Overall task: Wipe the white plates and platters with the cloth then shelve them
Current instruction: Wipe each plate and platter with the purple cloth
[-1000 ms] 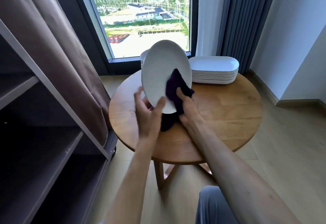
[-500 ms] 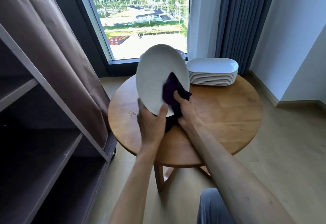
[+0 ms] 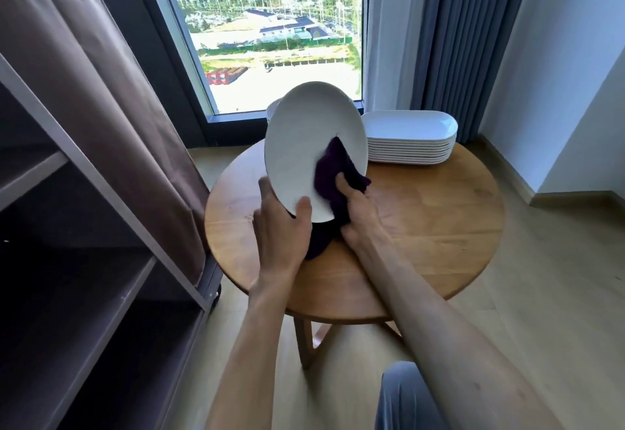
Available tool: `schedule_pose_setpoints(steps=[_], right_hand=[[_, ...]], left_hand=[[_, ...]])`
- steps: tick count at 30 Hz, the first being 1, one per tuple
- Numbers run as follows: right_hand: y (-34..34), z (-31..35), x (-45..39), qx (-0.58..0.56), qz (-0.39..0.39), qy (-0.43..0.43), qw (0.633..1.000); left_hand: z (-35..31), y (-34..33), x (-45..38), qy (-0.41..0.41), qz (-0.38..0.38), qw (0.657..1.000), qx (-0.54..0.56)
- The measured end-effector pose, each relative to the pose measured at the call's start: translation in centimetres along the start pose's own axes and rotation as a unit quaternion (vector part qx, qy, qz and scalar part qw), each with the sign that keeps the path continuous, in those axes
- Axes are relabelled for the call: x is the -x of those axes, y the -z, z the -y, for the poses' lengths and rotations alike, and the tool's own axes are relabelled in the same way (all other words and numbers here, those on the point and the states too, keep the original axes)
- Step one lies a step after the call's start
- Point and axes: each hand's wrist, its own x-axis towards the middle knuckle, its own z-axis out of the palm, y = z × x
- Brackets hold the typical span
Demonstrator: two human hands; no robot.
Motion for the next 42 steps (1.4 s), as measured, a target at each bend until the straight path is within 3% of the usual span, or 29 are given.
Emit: schedule_pose_setpoints(steps=[4,10,15,19,23,25,29,31,33,36,38,42], right_hand=[[-0.6,0.1,0.7,0.011,0.019,-0.002,1.0],[-2.2,1.2,0.9,0.005,0.034,0.017,0.999],[-2.4,0.4,0.7,-0.003,0.024,0.002,1.0],[-1.9,-0.2,1.3,-0.023,0.033,-0.005,0.999],[-1.6,-0.3,1.1,-0.012,0.03,0.012,0.999],[-1.4,-0.4,1.0,-0.008,0.019,0.006,1.0],[-1.0,-0.1,0.7,-0.006,0.042,0.014,0.999],[-1.0,0.0,0.5,-0.009,0.047,0.014,0.999],[-1.4,-0.3,0.6,-0.004,0.048,0.011,0.999],[-1.7,-0.7,0.6,-0.013,0.028,0.011,0.999],[-1.6,-0.6,0.6,-0.022,0.017,0.01,1.0],[-0.6,0.2,0.3,-0.02,0.055,0.02,0.998]], left_hand=[[-0.7,0.7,-1.1,-0.024,-0.037,0.998,0.039],[-1.1,0.9,-2.0,0.004,-0.085,0.967,0.24],[-1.0,-1.2,-0.4,0.022,-0.091,0.989,0.117],[-0.4,0.9,-2.6,-0.016,-0.028,0.998,0.047],[0.2,-0.5,-0.8,0.038,-0.038,0.991,0.122],[-0.4,-1.5,0.7,0.06,-0.034,0.993,0.095],[-1.2,1.3,-1.2,0.003,-0.021,0.999,0.025],[-1.4,4.1,-3.4,-0.029,0.027,0.999,-0.009],[-1.0,5.1,-3.7,-0.05,0.02,0.998,0.039],[-0.5,2.2,-0.6,0.013,-0.015,0.99,0.139],[-0.6,0.0,1.2,0.032,-0.008,0.996,0.081],[-1.4,1.9,-1.4,-0.026,0.001,1.0,0.016]])
